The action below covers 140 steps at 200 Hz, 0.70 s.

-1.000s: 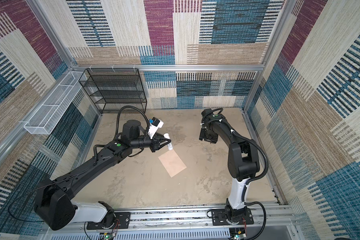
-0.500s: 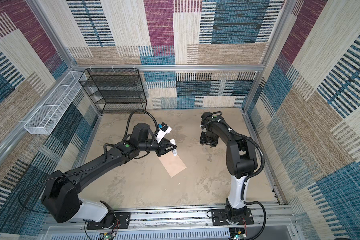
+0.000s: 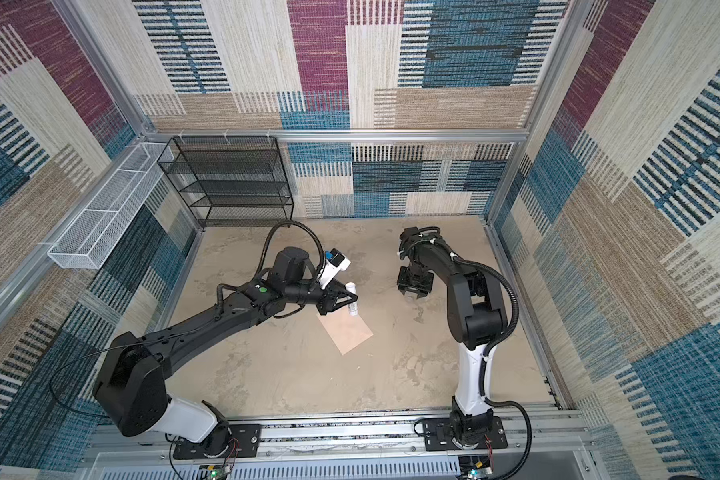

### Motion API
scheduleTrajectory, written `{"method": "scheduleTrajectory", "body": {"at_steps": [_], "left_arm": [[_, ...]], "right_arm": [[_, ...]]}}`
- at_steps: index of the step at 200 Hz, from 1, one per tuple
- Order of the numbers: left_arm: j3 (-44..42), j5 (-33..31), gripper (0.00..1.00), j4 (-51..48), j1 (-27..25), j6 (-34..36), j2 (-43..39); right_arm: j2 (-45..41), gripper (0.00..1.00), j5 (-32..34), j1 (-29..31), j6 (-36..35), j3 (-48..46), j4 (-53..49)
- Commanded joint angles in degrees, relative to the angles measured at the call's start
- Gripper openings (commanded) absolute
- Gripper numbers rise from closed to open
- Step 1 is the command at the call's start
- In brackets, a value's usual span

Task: Place the letter into the envelope and seal it

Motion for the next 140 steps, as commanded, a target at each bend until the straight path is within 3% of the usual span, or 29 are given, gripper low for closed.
{"method": "scheduleTrajectory", "body": {"at_steps": [1,29,98,140], "left_arm": [[1.32,0.73,0.0,0.07,-0.01,1.14,0.32],[3.56,1.14,0.0,1.11,0.08,0.32,1.05],[9.3,2.27,0.0,-1.87,0.16,-0.54,4.88],[14.1,3.57,0.0,-3.02,1.31,-2.48,7.06]], "right_arm": [[-2.61,0.48,-2.41,-0.02,-1.01,0.99,2.1],[-6.41,0.5,-3.82,0.01,-2.38,-0.64,5.23],[-6.49,0.51,-7.04,-0.01,-3.59,0.19,5.19],[-11.44,0.51,-13.11,0.08,-7.45,-2.5,12.21]]}}
